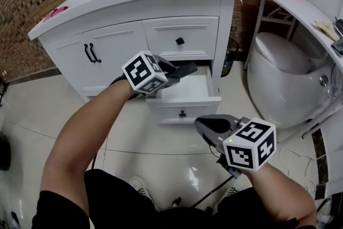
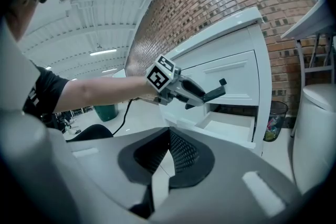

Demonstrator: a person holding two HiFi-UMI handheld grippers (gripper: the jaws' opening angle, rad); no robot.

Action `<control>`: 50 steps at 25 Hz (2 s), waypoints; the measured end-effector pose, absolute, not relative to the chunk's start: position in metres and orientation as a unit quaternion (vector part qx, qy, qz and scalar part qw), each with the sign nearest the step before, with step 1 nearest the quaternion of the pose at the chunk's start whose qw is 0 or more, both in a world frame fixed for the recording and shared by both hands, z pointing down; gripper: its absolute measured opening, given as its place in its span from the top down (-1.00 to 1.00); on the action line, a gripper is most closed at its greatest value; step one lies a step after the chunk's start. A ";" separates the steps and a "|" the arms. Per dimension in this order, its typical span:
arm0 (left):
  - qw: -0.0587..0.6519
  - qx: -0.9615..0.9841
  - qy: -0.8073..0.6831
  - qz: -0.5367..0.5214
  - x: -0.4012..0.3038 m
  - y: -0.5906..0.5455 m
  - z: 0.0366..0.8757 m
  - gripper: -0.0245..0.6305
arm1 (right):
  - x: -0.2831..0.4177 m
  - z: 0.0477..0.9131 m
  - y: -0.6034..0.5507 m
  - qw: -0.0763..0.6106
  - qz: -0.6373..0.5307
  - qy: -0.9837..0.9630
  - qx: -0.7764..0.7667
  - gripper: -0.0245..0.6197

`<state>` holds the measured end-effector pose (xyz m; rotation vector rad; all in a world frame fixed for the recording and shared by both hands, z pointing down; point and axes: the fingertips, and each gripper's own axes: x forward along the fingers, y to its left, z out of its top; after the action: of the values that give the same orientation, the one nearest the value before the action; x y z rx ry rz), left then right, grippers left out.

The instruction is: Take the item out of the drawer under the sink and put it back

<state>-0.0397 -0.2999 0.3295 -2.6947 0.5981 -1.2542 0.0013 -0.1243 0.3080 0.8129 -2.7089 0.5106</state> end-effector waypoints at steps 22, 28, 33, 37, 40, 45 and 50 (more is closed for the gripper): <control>0.038 -0.951 0.260 -0.161 -0.072 -0.131 0.237 0.42 | 0.003 0.288 -0.110 0.112 0.159 -0.936 0.294 0.91; -0.004 -0.947 0.308 -0.092 -0.098 -0.118 0.239 0.42 | 0.003 0.284 -0.102 0.112 0.149 -0.937 0.294 0.91; -0.033 -0.948 0.307 -0.077 -0.101 -0.109 0.254 0.42 | 0.007 0.284 -0.105 0.110 0.150 -0.936 0.300 0.91; -0.044 -0.947 0.310 -0.074 -0.102 -0.109 0.261 0.42 | 0.007 0.286 -0.105 0.111 0.155 -0.935 0.299 0.91; -0.043 -0.945 0.316 -0.069 -0.106 -0.111 0.262 0.42 | 0.006 0.290 -0.104 0.115 0.157 -0.935 0.296 0.91; -0.051 -0.944 0.322 -0.055 -0.111 -0.113 0.260 0.42 | 0.006 0.292 -0.102 0.118 0.159 -0.934 0.296 0.91; -0.047 -0.944 0.322 -0.055 -0.111 -0.114 0.260 0.42 | 0.007 0.292 -0.104 0.118 0.159 -0.934 0.299 0.91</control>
<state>-0.1109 -0.1145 0.2605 -3.0584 1.0428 -0.1796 0.0070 -0.1038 0.2923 0.8740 -2.7314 0.4659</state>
